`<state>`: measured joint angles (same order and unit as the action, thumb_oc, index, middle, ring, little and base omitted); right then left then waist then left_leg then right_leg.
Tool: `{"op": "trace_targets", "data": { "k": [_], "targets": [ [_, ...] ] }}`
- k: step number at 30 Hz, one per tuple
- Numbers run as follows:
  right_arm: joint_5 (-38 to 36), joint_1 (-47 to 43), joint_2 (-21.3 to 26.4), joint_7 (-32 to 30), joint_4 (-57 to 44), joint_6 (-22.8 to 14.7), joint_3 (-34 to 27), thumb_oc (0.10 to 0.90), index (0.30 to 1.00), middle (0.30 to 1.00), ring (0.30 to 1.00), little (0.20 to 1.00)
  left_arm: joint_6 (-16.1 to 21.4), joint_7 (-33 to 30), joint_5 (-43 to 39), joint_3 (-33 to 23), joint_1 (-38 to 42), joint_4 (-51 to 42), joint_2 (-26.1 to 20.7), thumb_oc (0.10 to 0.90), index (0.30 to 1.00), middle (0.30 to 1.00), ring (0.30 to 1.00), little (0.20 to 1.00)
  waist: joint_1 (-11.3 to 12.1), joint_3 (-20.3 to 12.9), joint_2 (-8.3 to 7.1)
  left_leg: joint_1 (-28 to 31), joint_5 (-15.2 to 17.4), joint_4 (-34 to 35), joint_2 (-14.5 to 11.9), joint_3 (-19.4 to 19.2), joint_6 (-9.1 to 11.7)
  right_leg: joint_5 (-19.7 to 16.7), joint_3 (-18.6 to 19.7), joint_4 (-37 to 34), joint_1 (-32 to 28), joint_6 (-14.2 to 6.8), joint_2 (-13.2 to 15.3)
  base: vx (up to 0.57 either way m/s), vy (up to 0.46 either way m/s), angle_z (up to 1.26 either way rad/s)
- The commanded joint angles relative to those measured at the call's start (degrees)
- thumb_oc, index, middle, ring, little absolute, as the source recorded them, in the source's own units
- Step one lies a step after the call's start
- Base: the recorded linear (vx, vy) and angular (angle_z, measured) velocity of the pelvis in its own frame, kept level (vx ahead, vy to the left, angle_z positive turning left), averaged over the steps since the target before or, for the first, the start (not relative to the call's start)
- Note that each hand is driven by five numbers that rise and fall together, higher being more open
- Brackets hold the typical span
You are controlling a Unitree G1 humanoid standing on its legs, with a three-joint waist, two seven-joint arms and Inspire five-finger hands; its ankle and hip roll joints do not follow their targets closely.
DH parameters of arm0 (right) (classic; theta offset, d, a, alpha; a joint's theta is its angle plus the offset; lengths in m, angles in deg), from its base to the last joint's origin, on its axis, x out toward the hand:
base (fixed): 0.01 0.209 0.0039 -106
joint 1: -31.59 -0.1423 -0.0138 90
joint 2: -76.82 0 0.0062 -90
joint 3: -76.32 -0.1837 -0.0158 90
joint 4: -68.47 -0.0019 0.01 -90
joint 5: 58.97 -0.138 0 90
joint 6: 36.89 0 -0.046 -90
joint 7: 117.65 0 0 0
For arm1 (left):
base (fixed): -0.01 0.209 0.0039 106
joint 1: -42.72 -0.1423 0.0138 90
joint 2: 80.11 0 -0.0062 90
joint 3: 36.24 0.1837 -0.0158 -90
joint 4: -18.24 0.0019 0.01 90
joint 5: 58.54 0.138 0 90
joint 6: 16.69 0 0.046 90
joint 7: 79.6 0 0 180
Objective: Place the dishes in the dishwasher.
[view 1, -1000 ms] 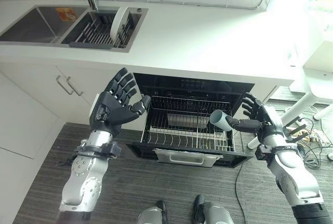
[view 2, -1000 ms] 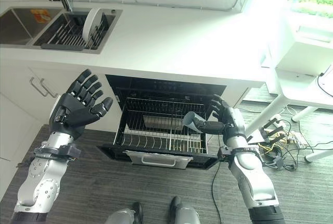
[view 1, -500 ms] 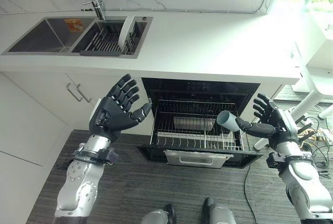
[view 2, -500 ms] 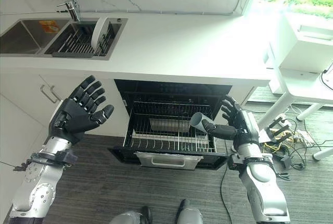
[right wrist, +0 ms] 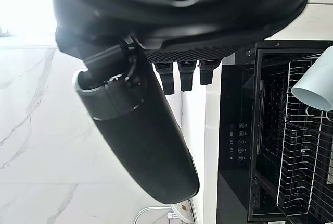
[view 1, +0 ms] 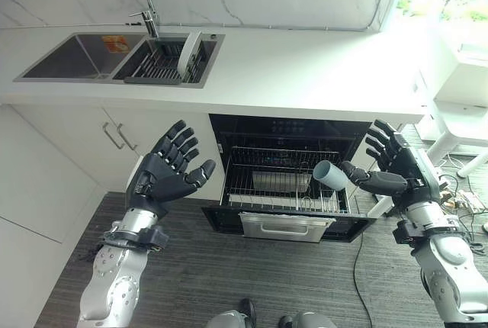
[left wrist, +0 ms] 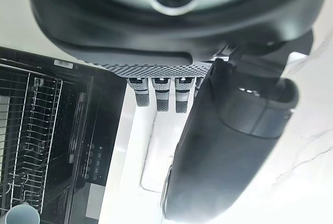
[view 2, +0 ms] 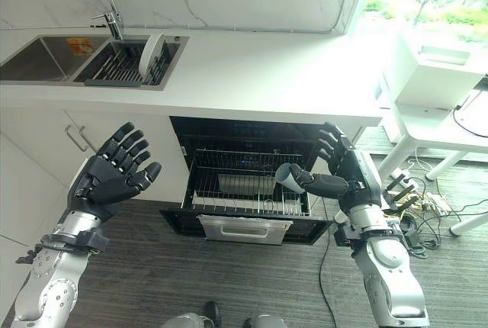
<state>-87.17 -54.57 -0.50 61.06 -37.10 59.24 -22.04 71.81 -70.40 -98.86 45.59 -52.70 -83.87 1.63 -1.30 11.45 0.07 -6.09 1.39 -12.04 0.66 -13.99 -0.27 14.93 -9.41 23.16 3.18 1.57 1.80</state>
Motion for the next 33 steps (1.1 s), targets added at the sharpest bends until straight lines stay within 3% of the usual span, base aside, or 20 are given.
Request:
{"op": "trace_targets", "data": {
  "k": [1, 2, 4, 6, 9, 10, 12, 13, 15, 16, 19, 22, 23, 24, 25, 27, 29, 33],
  "targets": [
    [-0.88, -7.01, 2.35, -1.72, -5.78, -7.92, -5.75, 0.800, 0.900, 0.900, 0.900, 0.900, 4.88, 0.28, -2.71, -0.70, 5.93, -7.61, -1.54, 0.800, 0.900, 0.900, 0.900, 0.900, -0.56, -1.44, -2.20, 2.85, 1.40, -5.15, -5.93, -3.49, 6.27, -2.63, -3.22, -5.97, -4.27, -5.42, 2.15, -0.04, 0.061, 0.21],
    [-0.96, -7.43, 2.69, -1.94, -5.90, -7.60, -6.06, 0.800, 0.900, 0.900, 0.900, 0.900, 4.86, 0.39, -2.86, -0.67, 5.88, -7.87, -1.40, 0.800, 0.900, 0.900, 0.900, 0.900, -1.03, -1.27, -2.55, 3.22, 2.68, -5.15, -8.39, -4.34, 6.18, -3.01, -3.60, -5.97, -4.04, -5.33, 2.77, -0.03, 0.178, 0.16],
    [-1.64, -7.39, 3.56, -1.21, -5.80, -7.72, -6.58, 0.800, 0.900, 0.900, 0.900, 0.900, 5.49, 0.29, -3.02, -0.69, 4.97, -8.70, -1.05, 0.800, 0.900, 0.900, 0.900, 0.900, -1.86, -1.21, -2.62, 4.03, 5.66, -5.15, -10.81, -3.94, 5.45, -3.31, -3.68, -5.97, -4.00, -5.71, 3.53, -0.02, 0.313, 0.27],
    [-2.87, -7.08, 4.73, 0.51, -6.23, -7.73, -7.20, 0.800, 0.900, 0.900, 0.900, 0.900, 6.71, -0.34, -4.49, -1.63, 3.53, -9.61, -0.52, 0.800, 0.900, 0.900, 0.900, 0.900, -2.17, -2.25, -2.23, 2.81, 4.66, -5.15, -13.18, 0.63, 6.45, -3.53, -1.45, -5.97, -2.68, -5.68, 3.50, -0.02, 0.405, 0.21],
    [-3.28, -8.36, 6.75, 1.04, -6.78, -6.29, -7.14, 0.800, 0.900, 0.900, 0.900, 0.900, 7.77, -1.27, -5.66, -2.29, 3.12, -9.76, 0.34, 0.800, 0.900, 0.900, 0.900, 0.900, -2.01, -3.88, -1.59, -0.09, 0.34, -5.15, -16.97, 7.37, 8.87, -2.81, 1.77, -5.97, -1.45, -5.57, 3.60, 0.02, 0.407, -0.38],
    [-2.92, -9.70, 7.69, 0.60, -6.52, -5.63, -6.72, 0.800, 0.900, 0.900, 0.900, 0.900, 8.41, -1.03, -5.54, -2.13, 3.18, -9.38, 0.80, 0.800, 0.900, 0.900, 0.900, 0.900, -2.17, -4.45, -1.22, -1.21, -1.78, -5.15, -19.58, 8.56, 9.91, -2.46, 2.25, -5.97, -1.09, -5.65, 4.40, 0.03, 0.568, -0.47],
    [-2.60, -10.61, 8.58, -0.07, -6.78, -5.37, -6.57, 0.800, 0.900, 0.900, 0.900, 0.900, 9.46, -0.07, -4.49, -1.61, 3.26, -8.60, 1.39, 0.800, 0.900, 0.900, 0.900, 0.900, -2.85, -4.99, -0.74, -1.28, -2.69, -5.15, -22.39, 8.29, 10.84, -2.60, 2.19, -5.97, -0.51, -6.11, 6.00, 0.01, 0.550, -0.42],
    [-2.72, -10.83, 8.94, -0.25, -6.82, -5.36, -6.61, 0.800, 0.900, 0.900, 0.900, 0.900, 9.80, 0.45, -4.51, -1.55, 3.21, -8.34, 1.46, 0.800, 0.900, 0.900, 0.900, 0.900, -2.91, -5.14, -0.48, -0.96, -2.12, -5.15, -22.45, 8.63, 10.99, -2.71, 2.45, -5.97, -0.25, -6.40, 6.45, 0.02, 0.570, -0.38],
    [-3.28, -11.65, 9.67, -0.31, -7.23, -4.72, -7.34, 0.800, 0.900, 0.900, 0.900, 0.900, 10.29, 1.97, -5.40, -2.84, 2.70, -8.97, 0.76, 0.800, 0.900, 0.900, 0.900, 0.900, -3.01, -5.33, 0.54, 0.37, 1.40, -5.15, -21.13, 9.94, 11.25, -3.60, 4.22, -5.97, 0.46, -8.44, 8.77, 0.03, 0.691, -0.37],
    [-3.22, -11.58, 9.52, -0.75, -7.66, -4.28, -7.86, 0.800, 0.900, 0.900, 0.900, 0.900, 9.82, 2.58, -5.99, -3.70, 2.89, -8.99, 0.33, 0.800, 0.900, 0.900, 0.900, 0.900, -3.39, -5.38, 0.86, 1.07, 4.73, -5.15, -20.22, 9.03, 11.16, -4.49, 4.85, -5.97, 0.58, -10.16, 10.42, 0.02, 0.729, -0.44],
    [-3.64, -9.50, 7.54, -2.21, -9.01, -4.72, -9.87, 0.800, 0.900, 0.900, 0.900, 0.900, 6.97, 3.03, -7.34, -4.92, 4.37, -9.20, -1.74, 0.800, 0.900, 0.900, 0.900, 0.900, -3.22, -5.52, 0.25, 2.09, 9.07, -5.15, -16.37, 7.73, 9.68, -7.96, 5.34, -5.97, 1.16, -14.04, 15.63, -0.01, 0.684, -0.16],
    [-2.30, -6.39, 4.23, -2.87, -10.38, -5.46, -12.21, 0.800, 0.900, 0.900, 0.900, 0.900, 4.03, 6.01, -6.38, -5.87, 5.71, -9.44, -4.56, 0.800, 0.900, 0.900, 0.900, 0.900, -1.35, -4.99, -1.55, 1.94, 12.57, -5.15, -8.07, 8.39, 5.55, -21.12, 4.99, -5.97, 4.81, -15.05, 22.88, -0.06, 0.907, 0.22],
    [-1.63, -7.23, 2.92, -2.83, -10.13, -5.47, -11.00, 0.800, 0.900, 0.900, 0.900, 0.900, 3.30, 5.38, -5.51, -6.21, 5.72, -9.96, -5.27, 0.800, 0.900, 0.900, 0.900, 0.900, 0.03, -4.83, -1.56, 2.20, 13.16, -5.15, -6.99, 7.37, 4.79, -23.47, 1.53, -5.97, 5.88, -15.82, 24.76, -0.09, 0.762, -0.01],
    [-0.46, -8.26, 1.59, -2.74, -9.22, -5.61, -9.43, 0.800, 0.900, 0.900, 0.900, 0.900, 2.68, 5.07, -5.06, -6.78, 5.27, -10.53, -5.55, 0.800, 0.900, 0.900, 0.900, 0.900, 1.59, -4.95, -1.49, 1.98, 13.06, -5.15, -6.05, 6.22, 3.96, -22.93, -1.74, -5.97, 6.02, -15.81, 24.66, -0.07, 0.672, -0.33],
    [0.29, -8.24, 1.52, -4.40, -9.25, -5.38, -8.16, 0.800, 0.900, 0.900, 0.900, 0.900, 2.26, 5.21, -5.19, -6.24, 5.27, -10.69, -6.00, 0.800, 0.900, 0.900, 0.900, 0.900, 1.59, -5.06, -1.50, 1.15, 12.85, -5.15, -4.64, 6.83, 2.88, -19.85, -1.35, -5.97, 5.56, -14.79, 19.56, -0.04, 0.548, -0.78],
    [0.77, -7.49, 2.24, -4.65, -9.35, -5.31, -7.93, 0.800, 0.900, 0.900, 0.900, 0.900, 3.06, 5.09, -3.95, -4.64, 5.75, -10.22, -5.80, 0.800, 0.900, 0.900, 0.900, 0.900, 1.02, -5.43, -2.10, 0.43, 12.99, -5.15, -3.15, 7.24, 1.83, -16.19, -1.94, -5.97, 5.19, -13.29, 14.12, 0.01, 0.306, 0.41],
    [-1.49, -6.81, 3.72, -3.90, -9.22, -5.65, -8.87, 0.800, 0.900, 0.900, 0.900, 0.900, 6.11, 5.72, -2.63, -3.61, 5.38, -10.92, -6.00, 0.800, 0.900, 0.900, 0.900, 0.900, 0.79, -5.46, -2.49, 0.31, 12.94, -5.15, -2.22, 7.01, 1.21, -12.72, -3.27, -5.97, 5.68, -12.19, 10.33, 0.02, 0.165, 0.72],
    [-2.74, -6.81, 4.16, -3.83, -8.54, -6.26, -8.46, 0.800, 0.900, 0.900, 0.900, 0.900, 8.34, 5.89, -1.69, -2.57, 5.47, -11.98, -5.90, 0.800, 0.900, 0.900, 0.900, 0.900, 0.63, -5.58, -2.38, 0.45, 12.76, -5.15, -1.26, 6.93, 0.59, -9.68, -3.39, -5.97, 6.01, -10.90, 6.65, 0.03, 0.031, -0.40]
  ]
}}
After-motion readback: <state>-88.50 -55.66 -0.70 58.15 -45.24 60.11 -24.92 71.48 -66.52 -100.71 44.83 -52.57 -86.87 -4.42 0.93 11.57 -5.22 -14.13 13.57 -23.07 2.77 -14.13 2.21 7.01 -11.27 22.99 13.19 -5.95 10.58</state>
